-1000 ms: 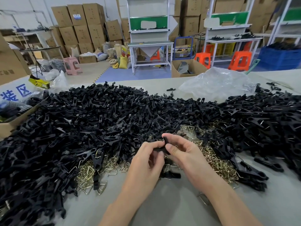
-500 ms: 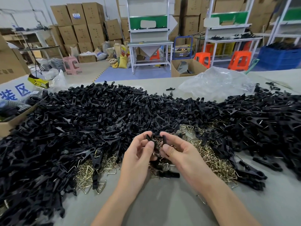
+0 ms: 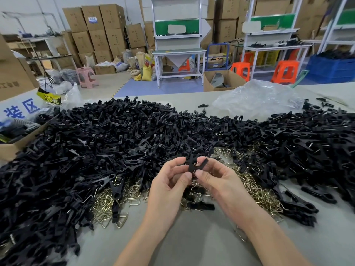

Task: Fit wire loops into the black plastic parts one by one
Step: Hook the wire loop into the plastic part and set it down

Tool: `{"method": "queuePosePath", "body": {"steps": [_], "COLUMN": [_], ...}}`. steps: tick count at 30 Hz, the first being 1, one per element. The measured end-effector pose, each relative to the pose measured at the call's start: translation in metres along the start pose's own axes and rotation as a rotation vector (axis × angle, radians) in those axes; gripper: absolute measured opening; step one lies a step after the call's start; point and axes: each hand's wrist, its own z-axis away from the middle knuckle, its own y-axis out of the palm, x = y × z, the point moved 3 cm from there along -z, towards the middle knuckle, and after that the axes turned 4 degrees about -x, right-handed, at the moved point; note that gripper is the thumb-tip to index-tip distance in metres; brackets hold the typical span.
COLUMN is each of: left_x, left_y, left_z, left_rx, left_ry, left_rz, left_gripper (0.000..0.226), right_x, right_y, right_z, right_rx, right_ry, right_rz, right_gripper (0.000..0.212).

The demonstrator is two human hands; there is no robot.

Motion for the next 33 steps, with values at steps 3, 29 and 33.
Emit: {"method": "queuePosePath", "body": {"steps": [3, 29, 33], "left_x": [0.001, 0.001, 0.002], "left_y": [0.001, -0.004, -0.004], "left_z": [0.001, 0.0, 0.0], "left_rx": [0.001, -0.023, -0.017], "left_ry": [0.003, 0.052, 0.061], "left_rz": [0.006, -0.069, -0.105], "left_gripper": [0.028, 0.02, 0.023], "right_x": [0.0, 0.009, 0.01], "right_y": [0.0, 0.002, 0.002], "right_z": [0.0, 0.006, 0.007], "right_rx": [0.032, 0.015, 0.004], "right_ry": [-0.006, -0.125, -0.122], "right_rz": [0.003, 0.249, 0.269], "right_gripper": [0.028, 0.032, 0.033]}}
